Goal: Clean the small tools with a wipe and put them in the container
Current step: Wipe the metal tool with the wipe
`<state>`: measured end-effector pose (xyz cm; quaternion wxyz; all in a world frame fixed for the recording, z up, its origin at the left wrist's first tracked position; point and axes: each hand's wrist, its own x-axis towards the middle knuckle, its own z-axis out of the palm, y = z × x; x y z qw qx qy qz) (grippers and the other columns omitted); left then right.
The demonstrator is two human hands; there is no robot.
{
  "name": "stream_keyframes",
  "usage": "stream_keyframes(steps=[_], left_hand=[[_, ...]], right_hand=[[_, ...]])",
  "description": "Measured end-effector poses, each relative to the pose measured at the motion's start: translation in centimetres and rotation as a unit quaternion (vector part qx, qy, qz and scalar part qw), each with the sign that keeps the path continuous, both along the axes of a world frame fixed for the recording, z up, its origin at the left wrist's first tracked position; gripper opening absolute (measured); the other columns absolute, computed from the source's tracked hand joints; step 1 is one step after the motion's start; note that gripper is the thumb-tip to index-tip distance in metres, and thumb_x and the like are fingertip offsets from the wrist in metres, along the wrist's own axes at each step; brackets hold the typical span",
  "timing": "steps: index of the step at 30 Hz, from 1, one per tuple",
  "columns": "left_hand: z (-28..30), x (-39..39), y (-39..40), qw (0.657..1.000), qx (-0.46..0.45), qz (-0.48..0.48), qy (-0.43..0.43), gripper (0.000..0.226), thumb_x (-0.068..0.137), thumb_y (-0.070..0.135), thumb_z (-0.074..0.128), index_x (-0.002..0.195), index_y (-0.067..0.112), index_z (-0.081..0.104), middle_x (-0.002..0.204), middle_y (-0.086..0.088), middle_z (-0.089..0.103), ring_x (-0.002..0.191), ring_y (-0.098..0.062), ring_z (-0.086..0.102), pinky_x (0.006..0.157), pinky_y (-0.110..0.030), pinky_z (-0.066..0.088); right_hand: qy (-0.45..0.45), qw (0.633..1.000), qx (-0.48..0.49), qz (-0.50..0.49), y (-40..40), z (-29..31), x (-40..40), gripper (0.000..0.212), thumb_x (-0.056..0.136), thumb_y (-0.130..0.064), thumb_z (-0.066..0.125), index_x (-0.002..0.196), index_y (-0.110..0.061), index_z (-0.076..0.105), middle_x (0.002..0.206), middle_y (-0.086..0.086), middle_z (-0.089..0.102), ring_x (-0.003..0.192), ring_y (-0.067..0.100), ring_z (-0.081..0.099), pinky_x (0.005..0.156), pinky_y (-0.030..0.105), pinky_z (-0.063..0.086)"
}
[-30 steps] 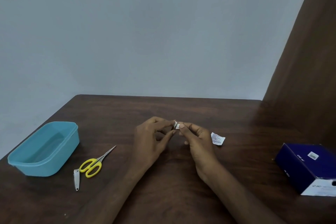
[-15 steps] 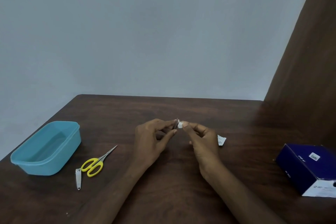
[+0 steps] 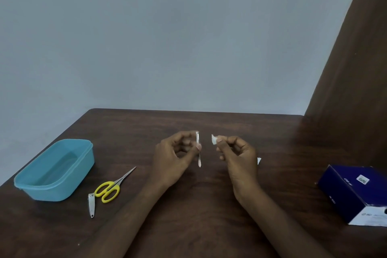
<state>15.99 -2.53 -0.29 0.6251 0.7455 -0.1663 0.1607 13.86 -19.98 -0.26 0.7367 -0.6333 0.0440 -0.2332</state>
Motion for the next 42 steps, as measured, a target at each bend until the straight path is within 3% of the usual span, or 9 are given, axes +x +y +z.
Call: stream_keyframes(steps=[5,12,15,21,25,31,34,38,42], left_hand=[[0.2,0.0,-0.1,0.995,-0.071,-0.053,0.038,0.037,0.095,0.004,0.080,0.128,0.020,0.076,0.095,-0.001,0.080,0.089,-0.023,0.082,0.077,-0.039,0.069],[0.0,0.3,0.2,1.000,-0.002,-0.008,-0.001,0.010,0.096,0.019,0.082,0.104,0.023,0.084,0.092,0.006,0.084,0.090,-0.013,0.081,0.079,-0.048,0.068],[0.0,0.3,0.3,0.999,0.030,-0.010,-0.024,0.007,0.093,0.024,0.084,0.100,0.026,0.086,0.099,0.011,0.083,0.093,-0.009,0.077,0.083,-0.040,0.065],[0.2,0.4,0.5,0.998,-0.029,-0.047,0.008,0.017,0.082,0.034,0.086,0.096,0.025,0.088,0.111,0.004,0.078,0.112,-0.005,0.072,0.098,-0.012,0.050],[0.2,0.7,0.4,0.996,-0.068,-0.058,0.011,0.006,0.089,0.016,0.084,0.091,0.021,0.087,0.104,0.003,0.082,0.121,-0.007,0.069,0.103,-0.017,0.052],[0.4,0.8,0.4,0.982,-0.162,-0.044,0.081,0.009,0.092,0.015,0.081,0.095,0.023,0.085,0.100,0.000,0.084,0.089,-0.005,0.072,0.073,-0.021,0.060],[0.6,0.7,0.4,0.979,-0.183,-0.024,0.090,0.008,0.094,0.013,0.080,0.096,0.019,0.084,0.098,0.004,0.083,0.086,-0.002,0.071,0.068,-0.021,0.059],[0.5,0.7,0.6,0.983,-0.173,-0.008,0.068,0.011,0.096,0.015,0.079,0.106,0.016,0.083,0.095,0.005,0.082,0.083,-0.003,0.071,0.064,-0.023,0.059],[0.1,0.5,0.5,0.990,-0.118,-0.029,0.066,0.030,0.093,0.015,0.084,0.122,0.016,0.078,0.083,0.005,0.078,0.074,-0.014,0.075,0.071,-0.031,0.063]], right_hand=[[0.047,0.993,-0.110,0.022,0.5,-1.1,0.2,0.012,0.094,-0.015,0.077,0.083,-0.016,0.075,0.085,0.000,0.082,0.083,0.020,0.081,0.084,0.053,0.064],[0.042,0.995,-0.039,0.080,0.8,-0.4,-0.2,0.003,0.099,-0.008,0.071,0.097,-0.009,0.074,0.080,0.009,0.081,0.075,0.017,0.077,0.068,0.031,0.058],[0.017,0.992,-0.075,0.097,1.0,-0.3,-0.2,0.009,0.100,-0.013,0.071,0.103,-0.017,0.078,0.085,0.004,0.082,0.078,0.014,0.076,0.072,0.027,0.055],[-0.017,0.985,-0.110,0.133,1.0,-0.3,-0.3,0.013,0.102,-0.012,0.069,0.100,-0.018,0.081,0.091,-0.001,0.083,0.082,0.003,0.073,0.074,0.019,0.051],[0.000,0.971,-0.146,0.188,1.0,-0.4,-0.3,0.017,0.104,-0.016,0.066,0.092,-0.014,0.079,0.090,0.014,0.078,0.082,0.007,0.067,0.072,0.017,0.046],[0.008,0.958,-0.175,0.226,1.0,-0.7,-0.7,0.010,0.095,-0.026,0.079,0.092,-0.016,0.079,0.088,0.007,0.082,0.083,0.026,0.076,0.080,0.047,0.058],[0.011,0.952,-0.201,0.230,1.1,-0.5,-0.8,0.010,0.095,-0.024,0.081,0.092,-0.014,0.079,0.089,0.004,0.083,0.088,0.030,0.079,0.082,0.046,0.059],[0.011,0.959,-0.196,0.202,0.9,-0.5,-0.6,0.008,0.092,-0.022,0.083,0.090,-0.014,0.081,0.086,0.001,0.083,0.083,0.012,0.077,0.081,0.031,0.057],[0.005,0.967,-0.206,0.152,0.6,-0.8,-0.3,0.007,0.088,-0.023,0.087,0.086,-0.018,0.083,0.083,-0.002,0.083,0.082,0.017,0.079,0.082,0.041,0.061]])
